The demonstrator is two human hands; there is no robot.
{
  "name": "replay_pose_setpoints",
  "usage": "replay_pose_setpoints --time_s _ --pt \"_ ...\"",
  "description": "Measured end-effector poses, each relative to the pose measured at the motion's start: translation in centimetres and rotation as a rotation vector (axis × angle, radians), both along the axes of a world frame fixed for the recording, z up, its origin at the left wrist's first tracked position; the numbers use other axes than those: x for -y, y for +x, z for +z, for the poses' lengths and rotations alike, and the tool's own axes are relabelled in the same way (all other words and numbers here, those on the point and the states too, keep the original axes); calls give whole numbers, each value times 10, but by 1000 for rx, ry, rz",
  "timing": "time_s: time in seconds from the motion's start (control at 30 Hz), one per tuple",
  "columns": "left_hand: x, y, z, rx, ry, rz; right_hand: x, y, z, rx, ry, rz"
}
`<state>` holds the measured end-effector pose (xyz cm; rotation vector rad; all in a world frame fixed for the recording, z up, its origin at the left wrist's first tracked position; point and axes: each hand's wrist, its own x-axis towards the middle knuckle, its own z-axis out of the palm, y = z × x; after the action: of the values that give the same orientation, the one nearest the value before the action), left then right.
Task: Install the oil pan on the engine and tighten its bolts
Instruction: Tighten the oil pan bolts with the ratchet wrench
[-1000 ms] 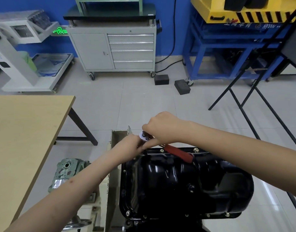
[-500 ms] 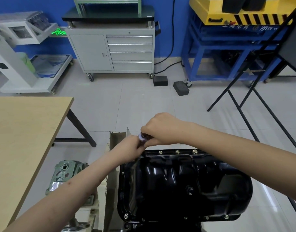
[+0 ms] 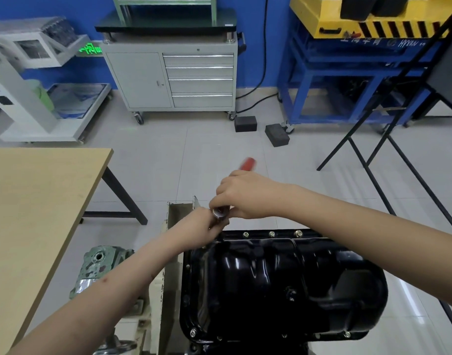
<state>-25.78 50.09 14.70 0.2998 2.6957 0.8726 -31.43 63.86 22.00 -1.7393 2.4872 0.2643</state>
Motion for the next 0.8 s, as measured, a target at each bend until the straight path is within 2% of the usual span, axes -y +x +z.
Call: replay_pose_setpoints --time_s 0.1,0.33,0.4,0.5,0.57,0.8 --pt "2 0 -1 54 12 -4 2 0 0 -32 1 42" --pt "2 2 -1 44 -22 87 3 5 -5 27 -10 -147" --pt "2 0 0 58 17 66 3 3 -3 39 -3 -118" --pt "-2 -2 2 91 44 19 -1 0 -2 -79 7 29" --pt "-3 -3 0 102 28 1 -2 0 -3 -104 1 47" --pt "-2 0 4 21 -43 53 -3 0 -2 -10 12 -153"
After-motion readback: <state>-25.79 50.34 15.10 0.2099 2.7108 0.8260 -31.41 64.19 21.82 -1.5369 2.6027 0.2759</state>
